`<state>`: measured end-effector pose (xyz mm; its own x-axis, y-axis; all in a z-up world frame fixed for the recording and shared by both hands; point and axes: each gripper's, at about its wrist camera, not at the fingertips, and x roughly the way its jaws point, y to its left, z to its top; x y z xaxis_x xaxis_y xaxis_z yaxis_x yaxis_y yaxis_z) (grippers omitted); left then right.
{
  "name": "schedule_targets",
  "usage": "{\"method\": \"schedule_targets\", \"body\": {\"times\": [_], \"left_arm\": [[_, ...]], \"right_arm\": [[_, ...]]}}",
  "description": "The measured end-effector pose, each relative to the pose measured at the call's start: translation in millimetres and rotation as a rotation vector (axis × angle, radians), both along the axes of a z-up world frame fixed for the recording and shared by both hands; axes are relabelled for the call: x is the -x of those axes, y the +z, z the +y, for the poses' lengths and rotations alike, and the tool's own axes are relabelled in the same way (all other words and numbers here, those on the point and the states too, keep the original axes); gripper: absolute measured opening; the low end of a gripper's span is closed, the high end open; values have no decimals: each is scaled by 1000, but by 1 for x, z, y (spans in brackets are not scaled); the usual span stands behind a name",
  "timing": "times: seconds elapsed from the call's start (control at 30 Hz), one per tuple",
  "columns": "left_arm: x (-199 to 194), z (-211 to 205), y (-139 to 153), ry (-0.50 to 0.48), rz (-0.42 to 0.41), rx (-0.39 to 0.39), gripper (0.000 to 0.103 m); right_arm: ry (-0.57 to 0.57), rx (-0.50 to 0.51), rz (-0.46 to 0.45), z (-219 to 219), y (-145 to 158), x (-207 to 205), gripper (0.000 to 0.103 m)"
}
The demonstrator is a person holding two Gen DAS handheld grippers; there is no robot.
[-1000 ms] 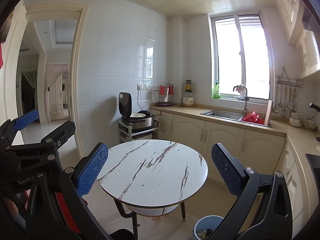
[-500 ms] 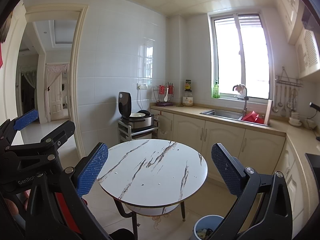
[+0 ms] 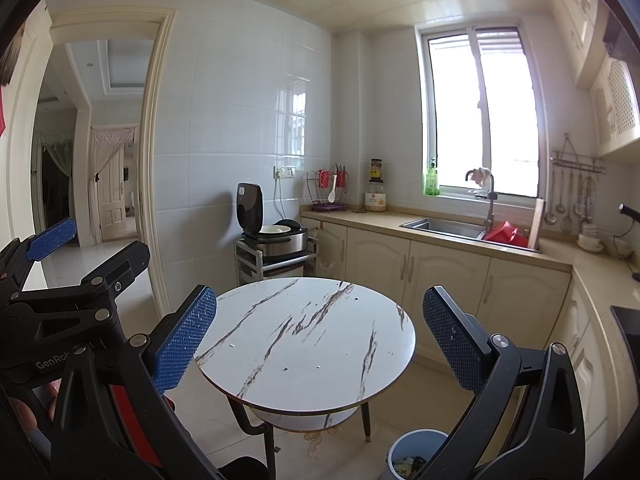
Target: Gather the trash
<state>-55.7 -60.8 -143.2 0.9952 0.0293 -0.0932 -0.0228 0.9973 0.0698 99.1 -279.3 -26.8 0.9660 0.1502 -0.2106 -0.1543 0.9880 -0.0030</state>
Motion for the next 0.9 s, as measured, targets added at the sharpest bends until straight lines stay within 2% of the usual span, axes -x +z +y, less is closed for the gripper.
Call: {"method": "schedule_targets", "body": {"times": [0.9], "left_arm": [[0, 1, -2, 2, 2, -4, 102]], "right_arm": [[1, 5, 1, -1, -1, -1, 103]]}}
